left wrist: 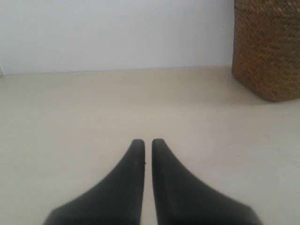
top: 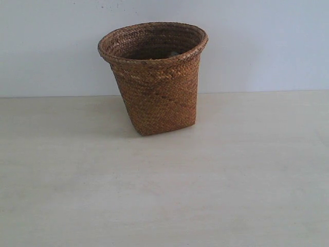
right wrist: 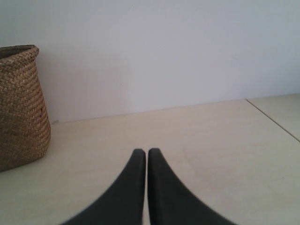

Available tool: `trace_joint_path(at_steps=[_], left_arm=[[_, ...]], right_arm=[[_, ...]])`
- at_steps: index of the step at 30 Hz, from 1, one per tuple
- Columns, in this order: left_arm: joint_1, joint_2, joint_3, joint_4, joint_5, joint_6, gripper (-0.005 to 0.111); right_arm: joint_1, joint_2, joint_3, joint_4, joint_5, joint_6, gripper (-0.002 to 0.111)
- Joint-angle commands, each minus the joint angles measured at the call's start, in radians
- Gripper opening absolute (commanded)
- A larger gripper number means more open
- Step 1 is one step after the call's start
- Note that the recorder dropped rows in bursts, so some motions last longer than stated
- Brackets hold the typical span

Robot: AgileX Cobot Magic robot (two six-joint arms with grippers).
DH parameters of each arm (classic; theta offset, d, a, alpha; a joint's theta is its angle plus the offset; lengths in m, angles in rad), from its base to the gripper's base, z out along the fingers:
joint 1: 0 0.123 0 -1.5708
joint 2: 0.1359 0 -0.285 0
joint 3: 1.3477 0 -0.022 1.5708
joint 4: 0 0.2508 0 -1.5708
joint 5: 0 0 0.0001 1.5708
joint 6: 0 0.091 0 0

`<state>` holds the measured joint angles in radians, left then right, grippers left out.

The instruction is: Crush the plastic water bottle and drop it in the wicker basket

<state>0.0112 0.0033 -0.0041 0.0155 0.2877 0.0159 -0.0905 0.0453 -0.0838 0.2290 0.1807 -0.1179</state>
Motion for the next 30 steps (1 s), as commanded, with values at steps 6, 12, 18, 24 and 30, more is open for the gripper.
trace_joint_path(at_steps=[6,12,18,24,30], left_arm=[[0.004,-0.003,0.004,0.007,0.004,-0.008,0.004],[0.004,-0.003,0.004,0.007,0.004,-0.008,0.004],[0.004,-0.003,0.004,0.007,0.004,-0.008,0.004],[0.004,-0.003,0.004,0.007,0.004,-0.008,0.004],[0.004,-0.003,0.004,0.007,0.004,-0.008,0.004]], right_arm=[[-0.005,-0.003,0.003,0.001,-0.003,0.004,0.000],[-0.005,-0.003,0.003,0.001,-0.003,0.004,0.000],[-0.005,-0.003,0.003,0.001,-0.003,0.004,0.000],[-0.005,-0.003,0.003,0.001,0.005,0.005,0.000],[-0.005,-0.003,0.003,0.001,0.009,0.005,0.000]])
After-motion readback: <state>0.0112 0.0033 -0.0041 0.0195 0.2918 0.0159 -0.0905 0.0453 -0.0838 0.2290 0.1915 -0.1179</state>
